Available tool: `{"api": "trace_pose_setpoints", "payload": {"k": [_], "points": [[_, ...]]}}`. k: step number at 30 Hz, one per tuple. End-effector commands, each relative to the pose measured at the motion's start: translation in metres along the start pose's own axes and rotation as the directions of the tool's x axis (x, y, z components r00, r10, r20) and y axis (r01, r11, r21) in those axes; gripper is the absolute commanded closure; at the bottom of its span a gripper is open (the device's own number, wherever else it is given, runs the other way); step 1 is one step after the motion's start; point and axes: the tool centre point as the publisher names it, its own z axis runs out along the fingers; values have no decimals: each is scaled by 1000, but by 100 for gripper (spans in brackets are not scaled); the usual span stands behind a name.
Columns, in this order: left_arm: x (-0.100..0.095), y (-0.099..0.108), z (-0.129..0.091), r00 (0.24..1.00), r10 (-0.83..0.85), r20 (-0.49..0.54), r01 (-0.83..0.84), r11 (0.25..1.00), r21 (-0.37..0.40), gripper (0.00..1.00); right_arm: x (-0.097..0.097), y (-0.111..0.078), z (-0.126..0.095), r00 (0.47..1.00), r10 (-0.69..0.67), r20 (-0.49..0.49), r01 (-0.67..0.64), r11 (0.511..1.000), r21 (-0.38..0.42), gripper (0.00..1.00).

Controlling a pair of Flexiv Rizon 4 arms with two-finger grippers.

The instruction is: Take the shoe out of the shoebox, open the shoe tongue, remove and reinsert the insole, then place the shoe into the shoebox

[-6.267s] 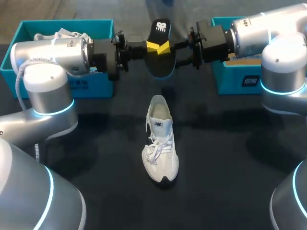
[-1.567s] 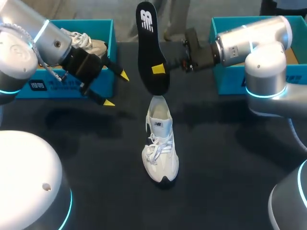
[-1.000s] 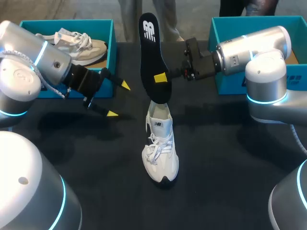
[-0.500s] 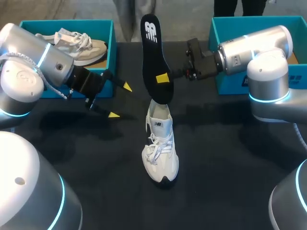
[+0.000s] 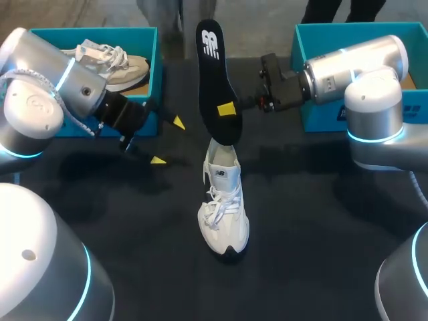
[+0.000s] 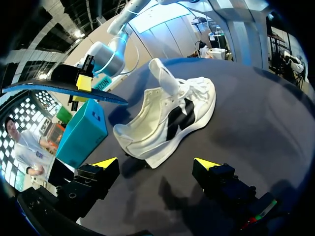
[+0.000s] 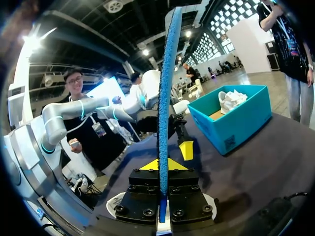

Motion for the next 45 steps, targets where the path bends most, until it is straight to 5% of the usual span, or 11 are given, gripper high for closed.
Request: {"api": "trace_pose_setpoints", "payload": {"k": [1,19,30,45], "points": [[-6,0,2,1000,-9,24,9,1000,11,0,-5,-3,5,1000,-8,-9,8,1000,11,100],[-20,-1,28,998,22,50,-25,998,59,0,-20,-24,9,1000,-2,-8,2,1000,21,100],[-26,-3,29,996,57,70,-69,981,181,0,-23,-27,11,1000,-10,0,10,1000,19,100],[-24,-9,28,996,50,73,-63,982,177,0,-23,-44,27,1000,9,-21,-9,1000,7,100]]}}
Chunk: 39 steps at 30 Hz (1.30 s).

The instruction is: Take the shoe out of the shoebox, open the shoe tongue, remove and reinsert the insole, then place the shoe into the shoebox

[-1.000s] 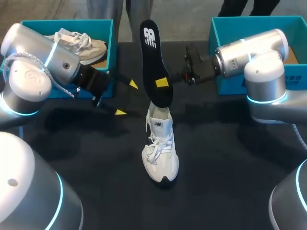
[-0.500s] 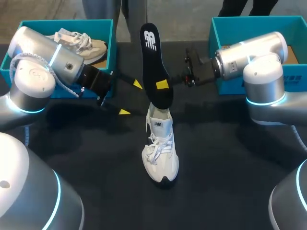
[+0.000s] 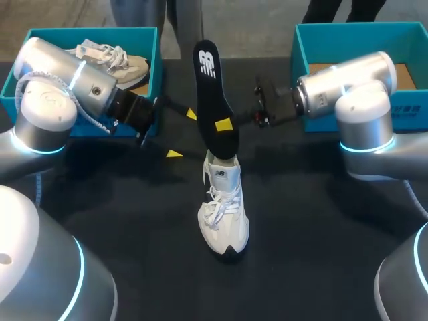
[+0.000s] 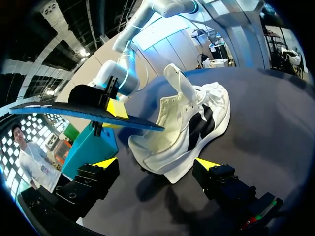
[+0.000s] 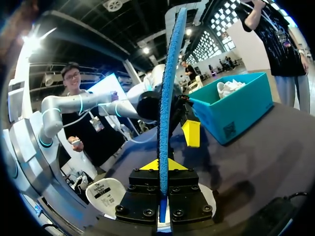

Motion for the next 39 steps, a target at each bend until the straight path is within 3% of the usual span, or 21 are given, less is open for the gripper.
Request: {"api": "trace_pose_setpoints", "payload": {"k": [1,24,39], "points": [[3,-1,0,1000,-1,-2,1,1000,3,0,-4,-5,9,1000,-2,-5,2,1000,-5,100],[2,-1,5,999,15,-33,-14,1000,26,0,2,-24,6,1000,-3,11,3,1000,-9,100],[8,8,0,1000,-12,-25,13,1000,14,0,-1,-39,19,997,79,-6,-79,997,-21,100]]}}
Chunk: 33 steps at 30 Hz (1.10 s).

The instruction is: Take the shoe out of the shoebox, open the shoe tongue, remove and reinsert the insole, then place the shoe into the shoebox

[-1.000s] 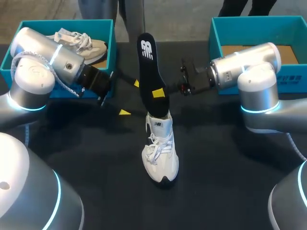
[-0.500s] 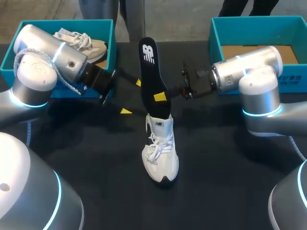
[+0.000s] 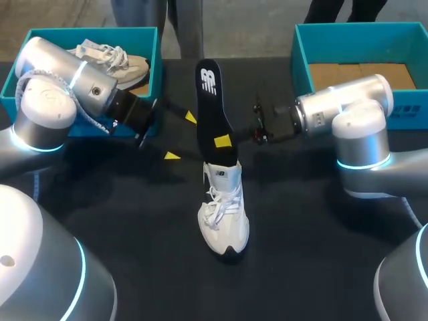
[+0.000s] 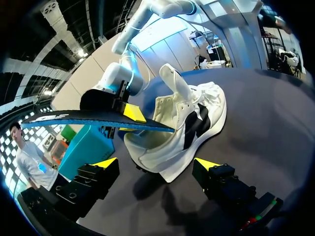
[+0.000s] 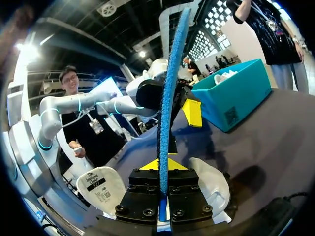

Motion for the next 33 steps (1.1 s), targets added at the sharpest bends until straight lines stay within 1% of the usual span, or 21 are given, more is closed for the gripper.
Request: {"api": "trace_pose_setpoints", "payload": {"k": [1,4,5,17,27,29,33], "points": [[3,2,0,1000,-2,0,2,1000,-1,0,-4,-5,7,1000,18,-2,-18,1000,6,100],[4,3,-1,1000,-4,1,4,1000,0,0,-4,-11,8,999,35,5,-35,999,15,100],[5,3,-2,1000,-5,1,5,1000,-1,0,-3,-13,8,999,44,12,-44,999,28,100],[7,5,-5,1000,-13,0,13,1000,-1,0,0,-30,2,997,60,39,-62,998,27,100],[7,5,-10,1000,-8,17,8,1000,10,0,5,-34,5,998,47,52,-47,999,12,100],[6,4,-10,1000,-7,14,7,1000,12,0,6,-35,6,997,54,57,-55,998,27,100],[4,4,-8,1000,-2,9,2,1000,16,0,6,-35,7,997,47,55,-48,998,27,100]]}}
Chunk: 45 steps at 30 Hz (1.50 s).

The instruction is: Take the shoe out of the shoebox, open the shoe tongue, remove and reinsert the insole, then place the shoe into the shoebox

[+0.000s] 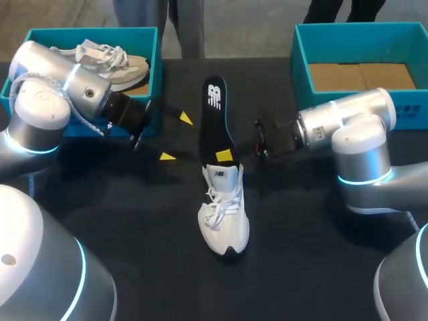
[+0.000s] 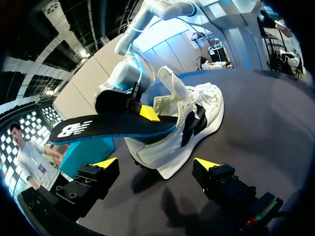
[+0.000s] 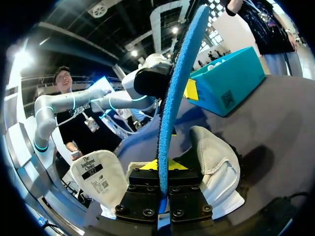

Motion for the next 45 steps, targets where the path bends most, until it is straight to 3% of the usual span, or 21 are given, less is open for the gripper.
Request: {"api": "trace_pose_setpoints", "payload": {"k": [1,20,21,22,34,45], "points": [[-2,1,2,1000,5,-8,-5,1000,5,0,2,-2,3,1000,-1,4,0,1000,7,100],[2,-1,3,1000,4,-19,-3,1000,4,0,8,-14,7,1000,19,12,-20,1000,18,100],[2,-1,4,1000,4,-20,-4,1000,4,0,8,-14,6,1000,18,13,-19,1000,17,79],[2,-1,4,1000,4,-21,-4,1000,4,0,8,-13,6,1000,17,13,-17,1000,16,78],[2,-2,6,1000,3,-21,-3,1000,6,0,7,-4,3,1000,-10,22,10,1000,16,77],[3,0,6,1000,3,-24,-2,1000,8,0,5,17,-3,997,-64,32,63,998,30,73]]}}
